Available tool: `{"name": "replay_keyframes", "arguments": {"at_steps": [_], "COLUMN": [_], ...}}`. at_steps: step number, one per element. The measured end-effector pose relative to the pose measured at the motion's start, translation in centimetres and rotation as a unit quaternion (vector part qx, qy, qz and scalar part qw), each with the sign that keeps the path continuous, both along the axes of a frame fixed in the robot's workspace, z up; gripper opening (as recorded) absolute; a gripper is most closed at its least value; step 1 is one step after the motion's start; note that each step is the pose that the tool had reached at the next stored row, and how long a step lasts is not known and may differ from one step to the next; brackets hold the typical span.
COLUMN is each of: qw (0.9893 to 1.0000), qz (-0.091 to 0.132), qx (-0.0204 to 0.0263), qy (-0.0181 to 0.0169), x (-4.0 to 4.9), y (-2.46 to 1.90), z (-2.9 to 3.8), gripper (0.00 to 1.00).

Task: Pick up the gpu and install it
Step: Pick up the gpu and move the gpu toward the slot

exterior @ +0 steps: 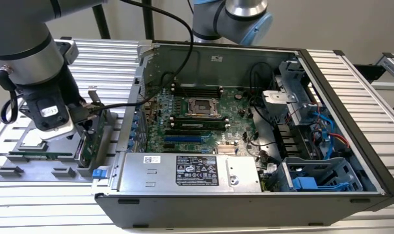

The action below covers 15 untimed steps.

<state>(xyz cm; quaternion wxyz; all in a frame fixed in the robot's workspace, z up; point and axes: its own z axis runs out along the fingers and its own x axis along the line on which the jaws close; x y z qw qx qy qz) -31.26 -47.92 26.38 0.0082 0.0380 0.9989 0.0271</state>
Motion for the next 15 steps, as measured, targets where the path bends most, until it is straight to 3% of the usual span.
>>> {"name": "replay_keyframes", "arguments": {"at_steps": [15], "qw": [1.0000], "qz": [0.000], "qx": [0.0000], "qy": [0.0000], "x": [0.00], "y": [0.02], "z": [-0.81], "gripper": [1.00]}}
